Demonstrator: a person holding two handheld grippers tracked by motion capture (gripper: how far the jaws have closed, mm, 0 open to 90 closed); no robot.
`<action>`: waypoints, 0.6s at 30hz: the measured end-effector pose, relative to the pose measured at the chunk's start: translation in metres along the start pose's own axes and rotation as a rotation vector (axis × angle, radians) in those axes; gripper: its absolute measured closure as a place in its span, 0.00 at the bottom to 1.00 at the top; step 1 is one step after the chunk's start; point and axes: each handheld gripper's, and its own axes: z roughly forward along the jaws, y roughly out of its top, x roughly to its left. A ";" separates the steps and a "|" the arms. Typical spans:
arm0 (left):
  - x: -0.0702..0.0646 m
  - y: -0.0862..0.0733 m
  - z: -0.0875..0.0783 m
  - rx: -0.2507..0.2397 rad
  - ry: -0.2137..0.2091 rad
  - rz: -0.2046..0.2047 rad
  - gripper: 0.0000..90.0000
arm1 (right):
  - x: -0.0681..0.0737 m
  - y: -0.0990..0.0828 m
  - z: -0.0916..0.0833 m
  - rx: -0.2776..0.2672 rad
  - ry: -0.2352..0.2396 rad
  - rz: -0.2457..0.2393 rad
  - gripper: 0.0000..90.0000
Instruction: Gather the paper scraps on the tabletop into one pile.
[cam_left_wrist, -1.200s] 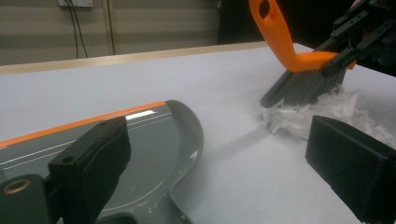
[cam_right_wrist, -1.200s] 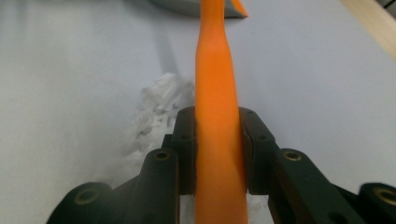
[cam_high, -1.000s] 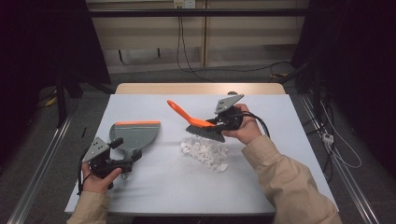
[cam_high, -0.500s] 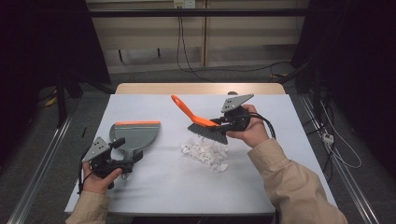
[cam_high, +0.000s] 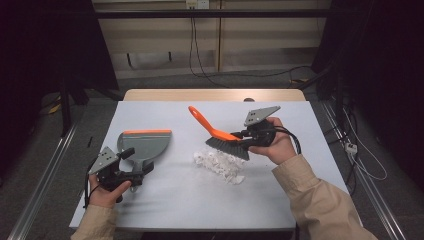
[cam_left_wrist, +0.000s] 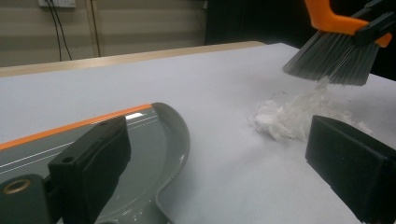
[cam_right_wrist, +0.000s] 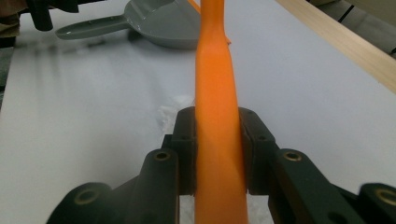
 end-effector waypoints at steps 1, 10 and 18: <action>0.000 0.000 0.000 -0.001 -0.001 0.001 0.07 | 0.002 0.002 -0.001 0.000 0.007 -0.003 0.80; 0.000 0.000 0.001 0.002 0.001 -0.003 0.07 | 0.020 0.010 -0.008 -0.033 0.051 -0.031 0.80; 0.000 0.000 0.001 0.004 0.001 -0.001 0.07 | 0.034 0.006 0.000 -0.027 0.089 -0.038 0.80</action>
